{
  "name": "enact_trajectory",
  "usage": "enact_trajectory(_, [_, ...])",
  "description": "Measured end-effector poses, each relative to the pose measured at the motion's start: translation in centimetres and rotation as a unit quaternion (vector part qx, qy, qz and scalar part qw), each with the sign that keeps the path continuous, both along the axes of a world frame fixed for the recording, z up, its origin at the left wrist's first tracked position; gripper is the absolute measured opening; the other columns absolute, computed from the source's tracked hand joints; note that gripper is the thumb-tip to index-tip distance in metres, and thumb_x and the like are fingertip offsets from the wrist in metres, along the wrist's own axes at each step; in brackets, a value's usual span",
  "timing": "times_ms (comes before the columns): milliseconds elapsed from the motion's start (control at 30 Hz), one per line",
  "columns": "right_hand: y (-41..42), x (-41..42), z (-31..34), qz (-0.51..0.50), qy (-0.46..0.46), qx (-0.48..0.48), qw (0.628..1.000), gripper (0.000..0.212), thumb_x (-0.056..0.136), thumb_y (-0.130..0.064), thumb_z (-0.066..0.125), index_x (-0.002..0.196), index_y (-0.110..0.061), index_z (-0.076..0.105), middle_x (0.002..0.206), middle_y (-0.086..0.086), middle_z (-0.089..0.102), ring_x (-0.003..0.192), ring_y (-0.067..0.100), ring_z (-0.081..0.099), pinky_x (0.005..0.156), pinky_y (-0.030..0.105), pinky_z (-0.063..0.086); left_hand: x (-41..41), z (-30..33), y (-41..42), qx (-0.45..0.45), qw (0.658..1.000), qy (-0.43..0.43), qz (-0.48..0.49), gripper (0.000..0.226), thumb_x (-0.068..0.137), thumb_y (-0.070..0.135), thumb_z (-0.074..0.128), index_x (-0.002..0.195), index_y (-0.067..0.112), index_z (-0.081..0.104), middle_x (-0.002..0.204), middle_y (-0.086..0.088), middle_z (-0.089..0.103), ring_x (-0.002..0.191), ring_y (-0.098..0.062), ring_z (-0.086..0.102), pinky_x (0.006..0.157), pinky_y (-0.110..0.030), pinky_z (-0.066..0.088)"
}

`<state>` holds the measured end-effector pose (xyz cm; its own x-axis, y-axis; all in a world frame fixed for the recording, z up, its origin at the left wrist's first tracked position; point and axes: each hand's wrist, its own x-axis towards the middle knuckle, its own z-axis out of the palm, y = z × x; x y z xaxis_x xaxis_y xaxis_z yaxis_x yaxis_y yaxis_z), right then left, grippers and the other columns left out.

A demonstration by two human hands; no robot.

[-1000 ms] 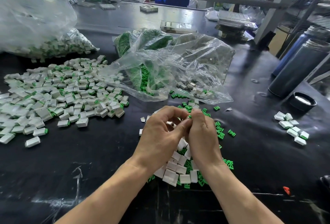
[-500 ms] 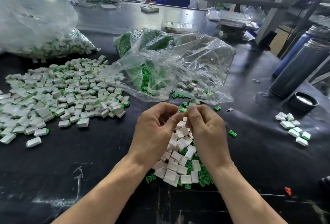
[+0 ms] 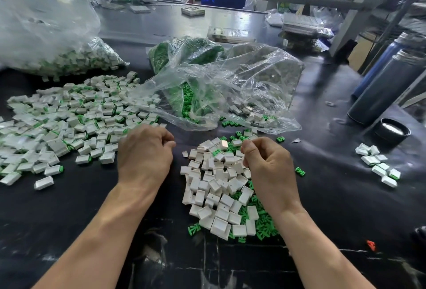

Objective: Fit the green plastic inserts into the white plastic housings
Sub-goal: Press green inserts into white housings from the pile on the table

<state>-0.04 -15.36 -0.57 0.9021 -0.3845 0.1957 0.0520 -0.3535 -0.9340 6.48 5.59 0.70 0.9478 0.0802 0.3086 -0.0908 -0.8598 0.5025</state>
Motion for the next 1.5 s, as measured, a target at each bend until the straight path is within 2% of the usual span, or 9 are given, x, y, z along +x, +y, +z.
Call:
enact_trajectory(67, [0.0, 0.0, 0.0, -0.001, 0.002, -0.004, 1.000, 0.030, 0.101, -0.034, 0.064, 0.076, -0.019, 0.066, 0.073, 0.005, 0.066, 0.060, 0.007, 0.051, 0.057, 0.025, 0.044, 0.2, 0.1, 0.3, 0.028, 0.999, -0.005, 0.022, 0.014, 0.088, 0.023, 0.079, 0.101, 0.026, 0.079, 0.103, -0.005, 0.069, 0.101, -0.029, 0.063, 0.093, -0.046, 0.049])
enact_trajectory(167, [-0.2, 0.1, -0.1, -0.003, 0.006, -0.005, 1.000, 0.029, 0.101, -0.034, 0.064, 0.076, -0.020, 0.066, 0.072, 0.004, 0.066, 0.059, 0.007, 0.050, 0.055, 0.022, 0.042, 0.2, 0.1, 0.2, 0.045, 0.998, -0.018, 0.025, 0.019, 0.090, 0.019, 0.076, 0.109, 0.024, 0.077, 0.106, -0.007, 0.064, 0.104, -0.030, 0.059, 0.095, -0.045, 0.045])
enact_trajectory(333, [-1.0, 0.1, 0.0, -0.018, 0.028, -0.044, 0.999, 0.028, 0.101, -0.038, 0.062, 0.076, -0.025, 0.066, 0.073, -0.005, 0.069, 0.062, 0.008, 0.058, 0.057, 0.020, 0.047, -0.5, -0.2, -1.2, -0.059, 0.996, 0.024, -0.062, 0.013, 0.095, 0.019, 0.070, 0.103, 0.026, 0.077, 0.103, 0.004, 0.066, 0.098, -0.018, 0.063, 0.089, -0.039, 0.052])
enact_trajectory(500, [-2.7, 0.4, 0.3, -0.032, 0.089, -0.101, 0.990, 0.024, 0.101, -0.039, 0.063, 0.083, -0.024, 0.069, 0.077, -0.003, 0.071, 0.079, 0.023, 0.072, 0.078, 0.048, 0.059, -0.5, -0.9, -2.0, -0.001, 0.994, 0.069, -0.090, 0.024, 0.101, 0.018, 0.060, 0.116, 0.029, 0.075, 0.105, 0.007, 0.059, 0.107, -0.017, 0.057, 0.098, -0.039, 0.048])
enact_trajectory(633, [-4.1, 0.5, 0.8, -0.056, 0.147, -0.180, 0.971, 0.020, 0.097, -0.041, 0.068, 0.085, -0.026, 0.073, 0.081, -0.011, 0.070, 0.086, 0.019, 0.068, 0.085, 0.045, 0.058, -0.2, -1.1, -1.7, 0.043, 0.991, 0.095, -0.084, 0.027, 0.102, 0.018, 0.057, 0.120, 0.030, 0.073, 0.106, 0.006, 0.056, 0.109, -0.019, 0.056, 0.098, -0.037, 0.047])
enact_trajectory(833, [-4.9, 0.4, 1.0, -0.037, 0.200, -0.198, 0.959, 0.012, 0.094, -0.040, 0.074, 0.083, -0.034, 0.075, 0.083, -0.020, 0.069, 0.087, 0.010, 0.066, 0.089, 0.040, 0.057, -0.4, -1.0, -2.2, 0.037, 0.989, 0.105, -0.094, 0.028, 0.104, 0.034, 0.055, 0.129, 0.034, 0.067, 0.109, 0.003, 0.059, 0.110, -0.021, 0.058, 0.097, -0.038, 0.047])
enact_trajectory(1100, [-4.7, 0.5, 0.7, -0.021, 0.236, -0.206, 0.949, 0.008, 0.089, -0.035, 0.079, 0.083, -0.038, 0.073, 0.084, -0.019, 0.067, 0.086, 0.007, 0.066, 0.089, 0.037, 0.057, -0.5, -0.9, -2.3, 0.002, 0.990, 0.100, -0.095, 0.010, 0.098, 0.029, 0.065, 0.107, 0.029, 0.070, 0.102, 0.007, 0.061, 0.101, -0.015, 0.060, 0.093, -0.037, 0.051])
enact_trajectory(1300, [-4.5, 0.5, 0.6, -0.021, 0.233, -0.238, 0.942, 0.015, 0.086, -0.038, 0.081, 0.081, -0.040, 0.068, 0.083, -0.019, 0.064, 0.084, 0.009, 0.063, 0.084, 0.034, 0.055, -0.8, -1.0, -2.2, -0.045, 0.990, 0.095, -0.096, 0.013, 0.093, 0.026, 0.073, 0.092, 0.032, 0.061, 0.083, 0.016, 0.063, 0.080, 0.001, 0.056, 0.066, -0.022, 0.042])
enact_trajectory(1500, [-4.3, 0.2, 0.8, -0.016, 0.210, -0.223, 0.952, 0.014, 0.089, -0.033, 0.080, 0.084, -0.033, 0.067, 0.084, -0.016, 0.064, 0.083, 0.008, 0.061, 0.084, 0.038, 0.054, -0.4, -1.1, -2.0, -0.122, 0.982, 0.106, -0.098, 0.013, 0.094, 0.021, 0.073, 0.099, 0.032, 0.067, 0.084, 0.019, 0.066, 0.077, 0.007, 0.060, 0.063, -0.012, 0.041])
